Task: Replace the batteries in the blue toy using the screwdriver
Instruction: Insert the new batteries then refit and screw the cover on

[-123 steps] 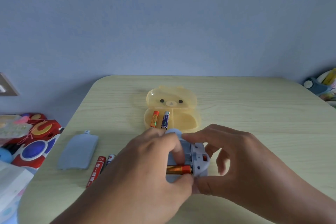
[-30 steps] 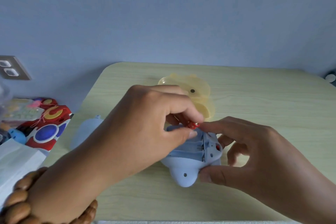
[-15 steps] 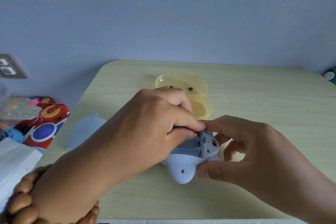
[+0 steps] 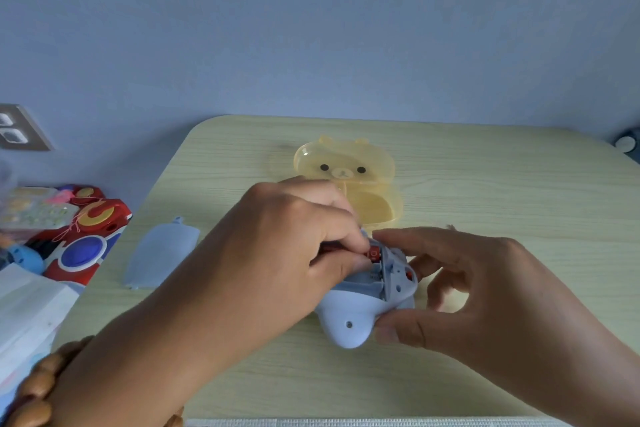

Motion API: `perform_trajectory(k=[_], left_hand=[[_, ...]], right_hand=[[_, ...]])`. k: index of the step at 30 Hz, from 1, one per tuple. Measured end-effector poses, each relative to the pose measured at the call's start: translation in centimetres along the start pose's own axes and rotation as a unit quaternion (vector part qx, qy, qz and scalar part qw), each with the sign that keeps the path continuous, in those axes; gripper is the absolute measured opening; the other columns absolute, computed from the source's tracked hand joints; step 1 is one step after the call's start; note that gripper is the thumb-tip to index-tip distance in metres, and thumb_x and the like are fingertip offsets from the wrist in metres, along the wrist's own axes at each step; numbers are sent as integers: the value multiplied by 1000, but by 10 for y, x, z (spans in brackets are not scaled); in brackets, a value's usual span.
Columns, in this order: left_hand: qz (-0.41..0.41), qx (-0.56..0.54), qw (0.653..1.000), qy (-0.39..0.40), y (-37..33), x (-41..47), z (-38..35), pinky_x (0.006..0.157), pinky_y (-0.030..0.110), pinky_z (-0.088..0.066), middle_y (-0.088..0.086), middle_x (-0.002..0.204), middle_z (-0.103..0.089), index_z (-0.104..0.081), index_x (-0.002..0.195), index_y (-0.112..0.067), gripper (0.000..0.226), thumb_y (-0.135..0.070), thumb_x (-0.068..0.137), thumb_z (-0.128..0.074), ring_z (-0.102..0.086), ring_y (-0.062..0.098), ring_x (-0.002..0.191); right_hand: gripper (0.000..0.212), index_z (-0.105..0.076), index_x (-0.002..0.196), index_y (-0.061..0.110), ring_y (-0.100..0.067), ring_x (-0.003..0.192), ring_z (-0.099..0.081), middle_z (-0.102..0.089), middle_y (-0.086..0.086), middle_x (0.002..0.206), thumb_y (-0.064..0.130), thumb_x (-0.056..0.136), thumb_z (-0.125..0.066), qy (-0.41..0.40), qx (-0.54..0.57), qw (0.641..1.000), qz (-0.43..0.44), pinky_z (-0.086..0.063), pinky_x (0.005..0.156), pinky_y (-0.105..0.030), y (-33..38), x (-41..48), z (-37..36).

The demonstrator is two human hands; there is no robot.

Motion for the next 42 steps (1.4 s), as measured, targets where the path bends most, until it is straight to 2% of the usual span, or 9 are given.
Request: perform_trajectory(k=[4, 6, 9, 15, 23, 27, 32, 38, 42], left_hand=[[29, -32, 999, 27, 2, -14, 8, 77, 15, -49, -24, 100, -71, -76, 97, -38, 31, -60, 75, -69, -66, -5, 97], [60, -28, 996, 59, 4, -22, 12, 78, 12, -51, -31, 107, -67, -65, 111, -51, 56, -75, 61, -70, -64, -9, 102], [83, -34, 993, 77, 6, -26, 13, 83, 12, -50, -39, 114, -63, -55, 117, -58, 74, -75, 50, -81, -61, -15, 106], [100, -84, 989, 64, 6, -26, 9, 80, 1, -45, -41, 114, -65, -59, 116, -55, 76, -60, 47, -91, -61, -20, 104], [82, -76, 992, 56, 8, -29, 14, 89, 9, -44, -44, 119, -61, -55, 125, -55, 86, -66, 47, -90, -57, -22, 112], [86, 13, 992, 87, 24, -40, 42, 86, 16, -47, -50, 124, -53, -44, 129, -66, 96, -81, 40, -74, -48, -28, 115], [159, 113, 972, 129, 55, -55, 60, 80, 22, -40, -54, 124, -43, -39, 117, -78, 93, -79, 28, -67, -32, -34, 114], [162, 114, 969, 147, 67, -56, 56, 85, 24, -46, -55, 118, -46, -40, 110, -82, 82, -74, 32, -65, -49, -20, 106], [129, 121, 975, 138, 68, -51, 58, 78, 19, -46, -52, 111, -54, -50, 109, -75, 73, -76, 39, -68, -54, -22, 100]], right_hand=[[72, -55, 112, 58, -15, 71, -67, -71, 28, 101, 45, 52, -91, -11, -12, 999, 28, -55, 63, -26, 0, -2, 1], [64, -57, 108, 59, -15, 69, -65, -71, 26, 96, 50, 52, -88, -18, -27, 999, 39, -53, 62, -21, -1, -2, 2], [58, -62, 108, 54, -5, 76, -64, -66, 32, 98, 51, 56, -88, -28, -56, 996, 63, -50, 68, -14, 1, -3, 4], [52, -59, 106, 52, 2, 83, -61, -63, 28, 99, 54, 60, -83, -9, -110, 990, 89, -45, 64, -3, 8, 0, 7], [56, -49, 108, 57, -4, 84, -64, -65, 24, 98, 59, 62, -81, 17, -123, 990, 69, -54, 63, -21, 12, 1, 2], [71, -39, 109, 57, -3, 84, -64, -61, 32, 107, 53, 55, -85, 9, -89, 995, 47, -54, 65, -22, 9, 3, -1], [67, -47, 108, 55, 1, 89, -61, -54, 38, 110, 56, 54, -86, 9, -101, 994, 42, -49, 76, -14, 9, 4, 1], [66, -48, 107, 58, 1, 85, -63, -56, 36, 108, 59, 52, -85, 10, -98, 994, 39, -49, 76, -17, 8, 7, -1], [67, -49, 108, 57, 1, 84, -64, -56, 36, 110, 58, 52, -85, 12, -93, 995, 39, -49, 76, -15, 5, 8, -1]])
Point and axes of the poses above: each hand's wrist, its own x-axis towards the middle knuckle, its own z-axis out of the back of the hand, y = z × x, the point moved 3 cm from there along x, towards the middle knuckle
